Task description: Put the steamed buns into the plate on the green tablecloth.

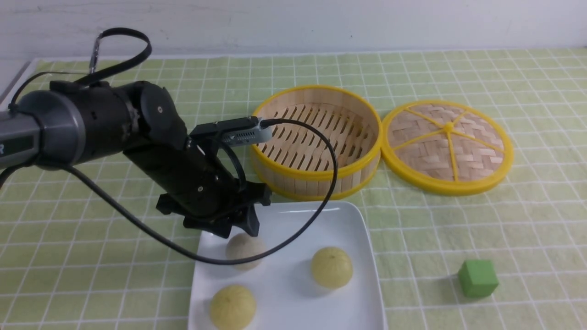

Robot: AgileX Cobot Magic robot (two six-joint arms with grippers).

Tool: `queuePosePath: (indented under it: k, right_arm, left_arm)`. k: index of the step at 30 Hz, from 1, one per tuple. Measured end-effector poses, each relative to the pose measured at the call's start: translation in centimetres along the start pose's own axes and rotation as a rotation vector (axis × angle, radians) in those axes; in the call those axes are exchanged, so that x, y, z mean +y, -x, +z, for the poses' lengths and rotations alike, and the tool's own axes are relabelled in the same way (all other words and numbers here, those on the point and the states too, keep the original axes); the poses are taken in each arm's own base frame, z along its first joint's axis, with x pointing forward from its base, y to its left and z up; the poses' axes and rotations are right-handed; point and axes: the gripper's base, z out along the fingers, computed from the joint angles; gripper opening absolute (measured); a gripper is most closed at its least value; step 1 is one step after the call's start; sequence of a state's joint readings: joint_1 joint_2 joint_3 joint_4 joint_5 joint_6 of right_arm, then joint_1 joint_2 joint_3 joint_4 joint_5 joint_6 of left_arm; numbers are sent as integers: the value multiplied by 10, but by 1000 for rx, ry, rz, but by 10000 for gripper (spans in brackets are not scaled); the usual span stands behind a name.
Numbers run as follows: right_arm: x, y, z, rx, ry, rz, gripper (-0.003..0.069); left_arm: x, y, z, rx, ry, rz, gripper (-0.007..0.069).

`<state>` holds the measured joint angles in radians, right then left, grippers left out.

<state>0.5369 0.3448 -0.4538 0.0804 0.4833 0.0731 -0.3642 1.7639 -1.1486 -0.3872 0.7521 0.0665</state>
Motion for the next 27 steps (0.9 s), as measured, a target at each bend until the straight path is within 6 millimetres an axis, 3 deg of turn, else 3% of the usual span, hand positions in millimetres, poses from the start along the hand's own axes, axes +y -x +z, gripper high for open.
queuePosePath:
  k: [8, 14, 17, 23, 27]
  right_arm:
    - [-6, -15, -7, -40, -48, -7, 0]
    - [-31, -70, -9, -40, -353, -22, 3]
    - [-40, -93, -8, -26, -482, -20, 4]
    - [-48, -127, 2, 49, -540, 29, 9]
    - [-49, -126, 4, 8, -537, 17, 13]
  left_arm:
    - [0, -1, 0, 12, -1, 8, 209]
    - [-2, -1, -7, 4, -6, 43, 100]
    - [-8, -1, -25, -20, -18, 63, 54]
    - [-20, -5, -78, -149, -25, 125, 2]
    - [-26, -16, -118, -250, -8, 175, 2]
